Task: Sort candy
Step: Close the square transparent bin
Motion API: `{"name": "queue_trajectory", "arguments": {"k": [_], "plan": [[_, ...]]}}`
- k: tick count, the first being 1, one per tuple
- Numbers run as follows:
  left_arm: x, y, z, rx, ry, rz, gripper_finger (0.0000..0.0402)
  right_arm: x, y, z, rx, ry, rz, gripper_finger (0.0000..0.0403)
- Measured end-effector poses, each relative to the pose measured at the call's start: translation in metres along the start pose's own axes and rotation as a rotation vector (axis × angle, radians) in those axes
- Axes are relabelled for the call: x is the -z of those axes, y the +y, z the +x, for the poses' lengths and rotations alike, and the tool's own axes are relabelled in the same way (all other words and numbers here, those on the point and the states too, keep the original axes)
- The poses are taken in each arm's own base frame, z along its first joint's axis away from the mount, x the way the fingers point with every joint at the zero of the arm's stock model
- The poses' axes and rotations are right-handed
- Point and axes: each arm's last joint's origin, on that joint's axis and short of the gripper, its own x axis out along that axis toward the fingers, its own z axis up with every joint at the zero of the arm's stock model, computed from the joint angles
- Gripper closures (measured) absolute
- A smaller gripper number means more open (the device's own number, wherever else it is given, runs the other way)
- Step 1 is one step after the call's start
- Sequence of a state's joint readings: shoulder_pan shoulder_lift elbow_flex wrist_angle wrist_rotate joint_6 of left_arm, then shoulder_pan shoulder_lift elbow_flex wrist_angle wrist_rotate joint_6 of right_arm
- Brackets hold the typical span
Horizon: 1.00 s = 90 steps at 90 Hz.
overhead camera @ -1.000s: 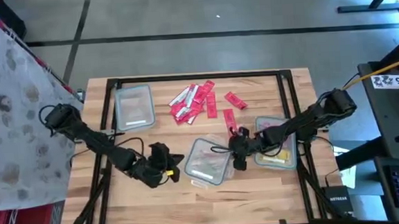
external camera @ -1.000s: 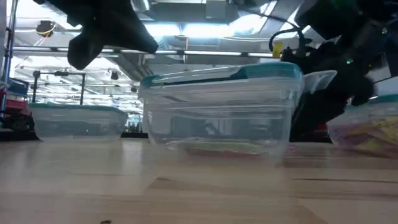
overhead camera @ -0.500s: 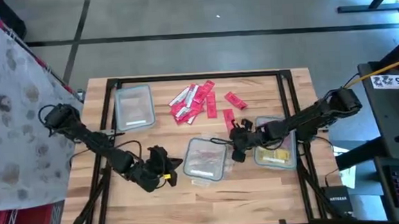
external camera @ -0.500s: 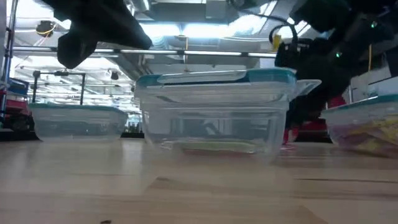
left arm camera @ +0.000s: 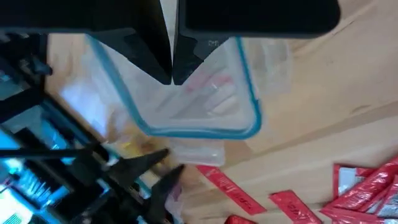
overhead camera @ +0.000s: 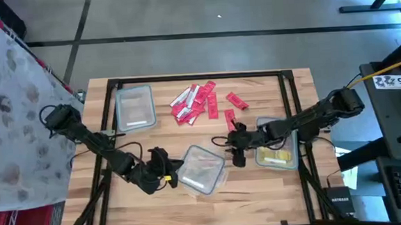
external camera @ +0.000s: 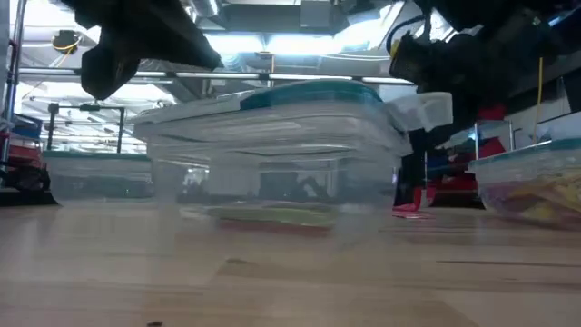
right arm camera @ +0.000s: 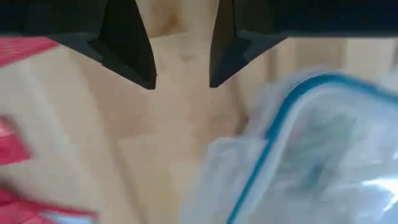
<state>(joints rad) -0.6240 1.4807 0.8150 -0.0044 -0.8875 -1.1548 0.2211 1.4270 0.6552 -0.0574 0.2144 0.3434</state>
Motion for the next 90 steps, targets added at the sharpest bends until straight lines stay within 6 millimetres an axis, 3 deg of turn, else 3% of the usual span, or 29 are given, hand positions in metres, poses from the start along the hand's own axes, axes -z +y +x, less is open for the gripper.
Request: {"name": "queue_trajectory", "arguments": {"k": [23, 35, 47, 60, 76, 90], "plan": [[-0.015, -0.019, 0.014, 0.174, -0.061, 0.0, 0.0402, -0.01, 0.011, -0.027, -0.057, -0.112, -0.093, 0.0265], [-0.014, -0.025, 0.036, 0.2, -0.035, 0.059, 0.0402, -0.01, 0.025, -0.037, -0.261, -0.115, -0.139, 0.0265], [-0.006, -0.027, 0.066, 0.2, 0.044, 0.079, 0.0402, -0.007, 0.048, -0.037, -0.526, -0.11, -0.199, 0.0265], [0.013, -0.016, 0.097, 0.163, 0.15, 0.062, 0.0402, 0.007, 0.066, -0.021, -0.547, -0.061, -0.211, 0.0268], [0.023, -0.001, 0.111, 0.055, 0.217, -0.029, 0.0401, 0.018, 0.073, 0.0, -0.441, -0.019, -0.206, 0.0326], [0.024, 0.002, 0.113, 0.042, 0.231, -0.011, 0.0401, 0.01, 0.077, -0.002, -0.434, -0.002, -0.243, 0.0393]]}}
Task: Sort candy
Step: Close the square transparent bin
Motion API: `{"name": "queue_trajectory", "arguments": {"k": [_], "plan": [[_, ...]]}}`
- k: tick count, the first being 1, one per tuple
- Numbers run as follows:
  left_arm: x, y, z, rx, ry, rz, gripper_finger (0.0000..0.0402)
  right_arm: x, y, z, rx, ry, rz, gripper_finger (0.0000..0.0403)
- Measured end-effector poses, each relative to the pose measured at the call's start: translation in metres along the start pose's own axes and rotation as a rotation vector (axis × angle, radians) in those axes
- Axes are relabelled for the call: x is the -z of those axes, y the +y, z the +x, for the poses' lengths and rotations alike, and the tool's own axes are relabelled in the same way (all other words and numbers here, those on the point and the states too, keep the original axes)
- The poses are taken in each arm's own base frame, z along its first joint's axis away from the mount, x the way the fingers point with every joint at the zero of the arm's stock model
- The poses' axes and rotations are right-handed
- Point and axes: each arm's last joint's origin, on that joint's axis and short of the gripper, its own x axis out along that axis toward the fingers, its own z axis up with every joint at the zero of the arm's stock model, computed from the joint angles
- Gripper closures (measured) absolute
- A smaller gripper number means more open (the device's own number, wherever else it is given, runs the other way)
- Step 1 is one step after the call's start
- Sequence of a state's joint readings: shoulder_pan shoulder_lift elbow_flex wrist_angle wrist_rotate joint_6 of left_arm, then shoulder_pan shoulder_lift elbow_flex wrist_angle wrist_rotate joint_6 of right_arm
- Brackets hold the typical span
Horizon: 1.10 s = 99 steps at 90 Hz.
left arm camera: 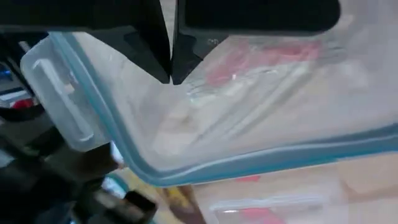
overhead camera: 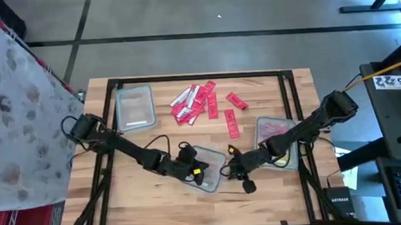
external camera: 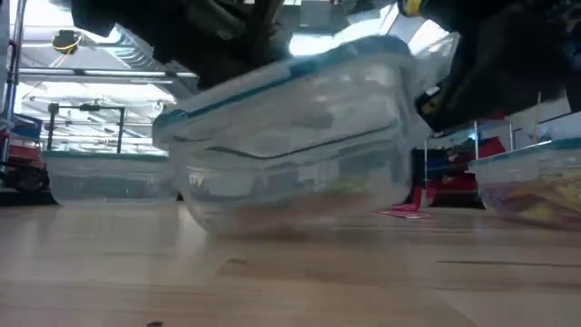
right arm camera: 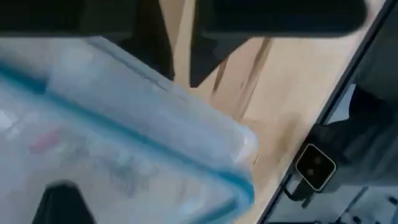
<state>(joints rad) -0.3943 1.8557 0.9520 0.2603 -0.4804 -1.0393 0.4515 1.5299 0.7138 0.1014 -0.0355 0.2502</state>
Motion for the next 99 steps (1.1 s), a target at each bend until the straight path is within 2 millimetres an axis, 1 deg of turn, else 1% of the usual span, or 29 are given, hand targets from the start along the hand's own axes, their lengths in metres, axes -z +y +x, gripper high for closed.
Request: {"name": "queue_trajectory", "arguments": {"k": [7, 16, 21, 28, 34, 40, 47, 60, 75, 79, 88, 99], "plan": [[-0.001, -0.002, 0.0, 0.003, 0.0, 0.007, 0.0401, -0.005, 0.001, -0.007, 0.042, 0.062, -0.004, 0.0394], [-0.003, -0.005, 0.0, 0.0, 0.005, 0.022, 0.0401, -0.016, 0.003, -0.024, 0.184, 0.134, 0.018, 0.0388], [-0.004, -0.005, 0.0, -0.001, -0.001, 0.021, 0.0401, -0.02, 0.007, -0.03, 0.234, 0.153, 0.007, 0.039], [-0.004, -0.005, 0.0, -0.006, -0.008, 0.024, 0.0401, -0.027, 0.015, -0.035, 0.219, 0.135, -0.025, 0.0396], [-0.004, -0.004, 0.001, -0.01, -0.013, 0.024, 0.0401, -0.034, 0.021, -0.035, 0.187, 0.085, -0.053, 0.0401], [-0.004, -0.004, 0.001, -0.01, -0.013, 0.024, 0.0401, -0.034, 0.023, -0.031, 0.175, 0.079, -0.065, 0.0401], [-0.005, -0.004, 0.001, -0.012, -0.016, 0.025, 0.0401, -0.028, 0.021, -0.024, 0.184, 0.123, -0.068, 0.0401], [-0.004, -0.004, 0.001, -0.019, -0.015, 0.025, 0.0401, -0.026, 0.02, -0.017, 0.172, 0.141, -0.063, 0.0402], [-0.004, -0.003, 0.001, -0.03, -0.014, 0.026, 0.0401, -0.015, 0.013, 0.004, 0.186, 0.215, -0.055, 0.0402], [-0.003, -0.002, 0.001, -0.037, -0.011, 0.015, 0.0401, -0.012, 0.009, 0.011, 0.215, 0.227, -0.053, 0.0402], [-0.002, 0.002, 0.001, -0.071, 0.019, -0.013, 0.0401, -0.009, 0.005, 0.022, 0.294, 0.207, -0.044, 0.0402], [0.003, 0.009, 0.004, -0.109, 0.083, -0.033, 0.0401, -0.013, -0.001, 0.029, 0.322, 0.146, -0.031, 0.0402]]}}
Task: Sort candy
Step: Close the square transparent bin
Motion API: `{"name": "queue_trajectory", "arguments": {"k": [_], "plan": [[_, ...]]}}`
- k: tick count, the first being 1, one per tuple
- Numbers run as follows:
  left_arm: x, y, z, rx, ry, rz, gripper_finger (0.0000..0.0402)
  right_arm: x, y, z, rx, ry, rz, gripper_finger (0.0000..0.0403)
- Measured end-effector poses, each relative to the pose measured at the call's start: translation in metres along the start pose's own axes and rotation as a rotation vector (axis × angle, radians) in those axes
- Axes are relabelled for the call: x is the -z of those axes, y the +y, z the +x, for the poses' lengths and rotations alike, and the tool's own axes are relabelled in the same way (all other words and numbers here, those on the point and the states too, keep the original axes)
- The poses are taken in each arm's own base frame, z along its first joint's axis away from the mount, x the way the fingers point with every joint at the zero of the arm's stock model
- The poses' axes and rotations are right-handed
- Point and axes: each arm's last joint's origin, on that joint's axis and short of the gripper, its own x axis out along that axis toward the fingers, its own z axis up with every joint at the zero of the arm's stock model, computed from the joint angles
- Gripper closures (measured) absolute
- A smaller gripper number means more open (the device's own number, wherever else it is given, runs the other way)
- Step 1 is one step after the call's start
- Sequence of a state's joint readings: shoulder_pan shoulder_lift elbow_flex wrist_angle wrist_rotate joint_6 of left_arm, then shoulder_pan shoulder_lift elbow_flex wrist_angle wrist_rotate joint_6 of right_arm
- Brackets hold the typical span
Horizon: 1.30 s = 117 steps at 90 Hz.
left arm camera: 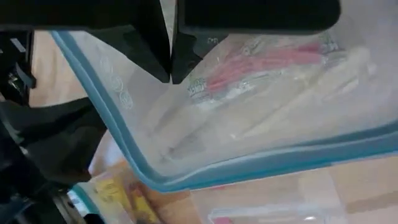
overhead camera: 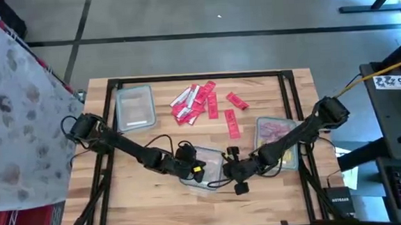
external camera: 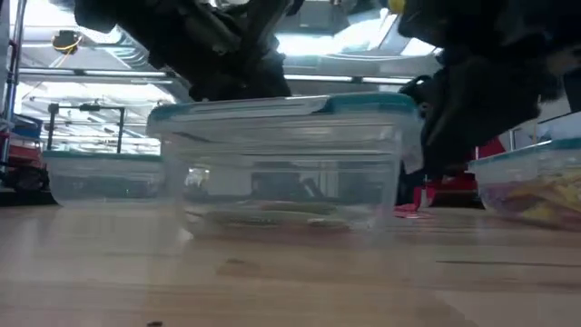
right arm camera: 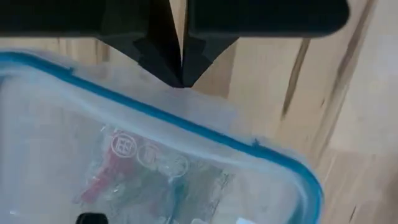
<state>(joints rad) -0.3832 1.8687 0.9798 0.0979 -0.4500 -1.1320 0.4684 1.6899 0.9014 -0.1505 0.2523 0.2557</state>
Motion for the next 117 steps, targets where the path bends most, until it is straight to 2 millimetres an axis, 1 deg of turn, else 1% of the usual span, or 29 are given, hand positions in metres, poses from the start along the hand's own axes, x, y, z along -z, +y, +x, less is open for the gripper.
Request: {"name": "queue_trajectory", "arguments": {"k": [13, 30, 38, 45, 49, 56, 60, 64, 70, 76, 81, 87, 93, 101, 105, 110, 117], "plan": [[0.006, 0.003, 0.007, -0.009, 0.023, -0.03, 0.0401, -0.004, -0.006, 0.002, 0.0, -0.021, -0.001, 0.0402], [0.008, 0.0, 0.006, 0.008, 0.001, -0.031, 0.0401, -0.005, -0.02, 0.004, 0.025, -0.002, -0.017, 0.0402], [0.006, -0.001, 0.005, 0.007, -0.041, -0.011, 0.0401, -0.005, -0.032, 0.003, 0.081, 0.021, -0.008, 0.0402], [0.001, -0.007, 0.0, 0.006, -0.088, 0.021, 0.0401, -0.004, -0.044, 0.001, 0.185, 0.036, 0.015, 0.0402], [-0.002, -0.011, -0.005, 0.014, -0.106, 0.052, 0.0401, -0.005, -0.052, -0.003, 0.275, 0.029, 0.039, 0.0402], [-0.011, -0.018, -0.015, 0.033, -0.147, 0.107, 0.0401, -0.011, -0.06, -0.018, 0.418, -0.025, 0.075, 0.0402], [-0.015, -0.021, -0.02, 0.035, -0.168, 0.145, 0.0401, -0.017, -0.062, -0.028, 0.469, -0.062, 0.088, 0.0402], [-0.021, -0.025, -0.028, 0.035, -0.204, 0.173, 0.0401, -0.016, -0.063, -0.037, 0.497, -0.061, 0.084, 0.0402], [-0.035, -0.038, -0.04, 0.075, -0.277, 0.175, 0.0401, -0.014, -0.059, -0.047, 0.467, -0.055, 0.07, 0.0402], [-0.042, -0.043, -0.047, 0.063, -0.322, 0.201, 0.0401, -0.017, -0.052, -0.061, 0.404, -0.099, 0.072, 0.0402], [-0.045, -0.047, -0.048, 0.058, -0.337, 0.236, 0.0401, -0.019, -0.044, -0.069, 0.312, -0.126, 0.067, 0.0402], [-0.049, -0.051, -0.049, 0.045, -0.357, 0.275, 0.0401, -0.02, -0.032, -0.071, 0.153, -0.132, 0.052, 0.0402], [-0.055, -0.054, -0.049, 0.052, -0.376, 0.275, 0.0401, -0.018, -0.017, -0.07, -0.02, -0.109, 0.025, 0.0402], [-0.059, -0.049, -0.043, 0.04, -0.352, 0.281, 0.0401, -0.017, 0.003, -0.063, -0.219, -0.096, -0.011, 0.0402], [-0.059, -0.045, -0.036, 0.029, -0.331, 0.277, 0.0401, -0.012, 0.012, -0.056, -0.276, -0.06, -0.038, 0.0402], [-0.059, -0.04, -0.031, 0.01, -0.304, 0.277, 0.0401, -0.008, 0.021, -0.047, -0.32, -0.035, -0.064, 0.0402], [-0.06, -0.035, -0.023, 0.002, -0.27, 0.241, 0.0401, -0.005, 0.027, -0.033, -0.333, -0.021, -0.077, 0.0402]]}}
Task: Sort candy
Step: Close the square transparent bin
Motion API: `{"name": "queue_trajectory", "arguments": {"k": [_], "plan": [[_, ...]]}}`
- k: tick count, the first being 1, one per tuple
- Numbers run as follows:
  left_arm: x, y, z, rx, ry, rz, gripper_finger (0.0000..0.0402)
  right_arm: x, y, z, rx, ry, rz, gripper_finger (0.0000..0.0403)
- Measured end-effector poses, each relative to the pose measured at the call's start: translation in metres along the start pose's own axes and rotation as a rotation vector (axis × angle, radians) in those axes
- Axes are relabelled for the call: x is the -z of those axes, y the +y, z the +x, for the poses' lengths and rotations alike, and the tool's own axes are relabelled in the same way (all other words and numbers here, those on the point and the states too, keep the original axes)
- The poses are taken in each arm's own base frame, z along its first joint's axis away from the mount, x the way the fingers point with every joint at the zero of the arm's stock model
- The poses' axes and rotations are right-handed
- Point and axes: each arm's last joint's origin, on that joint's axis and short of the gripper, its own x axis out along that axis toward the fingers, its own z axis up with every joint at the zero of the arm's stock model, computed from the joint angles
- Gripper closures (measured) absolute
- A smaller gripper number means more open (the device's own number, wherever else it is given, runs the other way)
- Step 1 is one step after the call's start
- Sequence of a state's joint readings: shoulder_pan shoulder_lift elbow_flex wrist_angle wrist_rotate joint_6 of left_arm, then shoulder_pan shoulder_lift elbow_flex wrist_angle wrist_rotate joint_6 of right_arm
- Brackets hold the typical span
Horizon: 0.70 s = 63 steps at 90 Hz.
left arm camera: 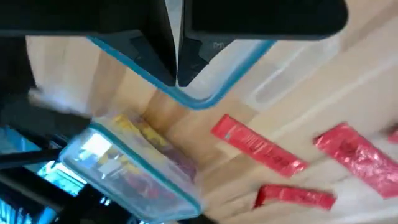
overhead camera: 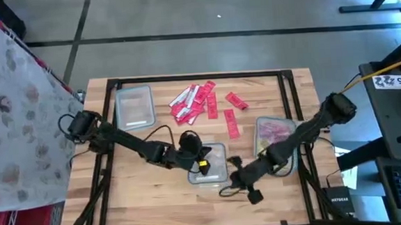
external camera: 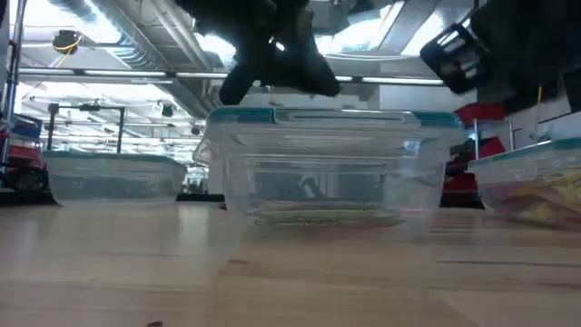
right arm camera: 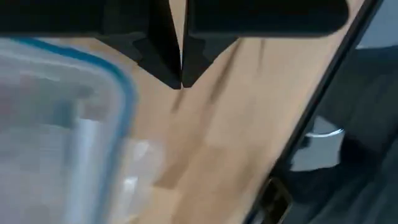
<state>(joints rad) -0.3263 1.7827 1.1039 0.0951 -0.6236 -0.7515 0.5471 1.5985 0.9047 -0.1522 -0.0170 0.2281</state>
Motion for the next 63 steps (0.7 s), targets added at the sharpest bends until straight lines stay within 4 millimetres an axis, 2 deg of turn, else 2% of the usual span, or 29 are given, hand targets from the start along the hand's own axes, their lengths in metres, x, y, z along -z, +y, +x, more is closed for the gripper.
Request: {"name": "queue_trajectory", "arguments": {"k": [9, 19, 32, 43, 52, 63], "plan": [[0.009, 0.004, 0.006, 0.006, 0.084, -0.023, 0.0401, 0.006, -0.007, 0.012, 0.089, 0.034, 0.031, 0.0402], [0.019, 0.0, 0.002, 0.037, 0.159, -0.042, 0.0401, 0.008, -0.017, 0.01, 0.228, 0.038, 0.085, 0.0402], [0.034, -0.008, -0.01, 0.035, 0.219, -0.069, 0.0401, 0.003, -0.024, -0.009, 0.415, -0.027, 0.126, 0.0402], [0.041, -0.017, -0.021, 0.019, 0.146, -0.096, 0.0401, -0.001, -0.027, -0.032, 0.575, -0.088, 0.13, 0.0402], [0.044, -0.022, -0.026, 0.01, 0.092, -0.099, 0.0401, -0.006, -0.026, -0.046, 0.556, -0.128, 0.124, 0.0402], [0.041, -0.023, -0.027, -0.008, 0.042, -0.094, 0.0401, -0.012, -0.02, -0.048, 0.382, -0.148, 0.088, 0.0402]]}}
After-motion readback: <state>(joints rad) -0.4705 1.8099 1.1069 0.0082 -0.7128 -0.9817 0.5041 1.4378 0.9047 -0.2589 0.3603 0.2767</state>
